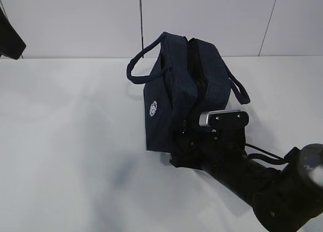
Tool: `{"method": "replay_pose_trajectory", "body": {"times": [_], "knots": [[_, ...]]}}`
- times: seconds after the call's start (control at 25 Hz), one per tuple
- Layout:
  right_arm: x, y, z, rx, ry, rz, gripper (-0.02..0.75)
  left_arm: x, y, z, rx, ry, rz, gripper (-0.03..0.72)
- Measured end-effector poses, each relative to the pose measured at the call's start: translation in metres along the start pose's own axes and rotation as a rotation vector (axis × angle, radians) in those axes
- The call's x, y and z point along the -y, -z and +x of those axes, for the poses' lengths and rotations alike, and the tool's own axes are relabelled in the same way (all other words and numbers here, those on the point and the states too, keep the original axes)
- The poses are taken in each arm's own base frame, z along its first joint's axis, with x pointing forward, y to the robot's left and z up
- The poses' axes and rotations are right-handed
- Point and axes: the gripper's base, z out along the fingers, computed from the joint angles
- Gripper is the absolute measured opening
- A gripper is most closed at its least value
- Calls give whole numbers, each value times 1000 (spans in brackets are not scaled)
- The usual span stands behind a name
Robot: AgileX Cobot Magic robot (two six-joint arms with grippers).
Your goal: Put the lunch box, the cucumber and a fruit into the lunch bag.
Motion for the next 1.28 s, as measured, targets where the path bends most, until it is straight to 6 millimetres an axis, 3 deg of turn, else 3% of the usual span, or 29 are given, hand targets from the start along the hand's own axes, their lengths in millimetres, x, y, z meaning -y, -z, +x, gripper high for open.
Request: {"method": "replay_pose_trajectory", "body": {"times": [1.04,1.28], "knots": [[0,0,0,-2,-1,2,224,-1,0,0,2,-2,-7,238],[1,0,0,-1,-1,4,151,-1,0,-1,9,-4,-12,238]]}}
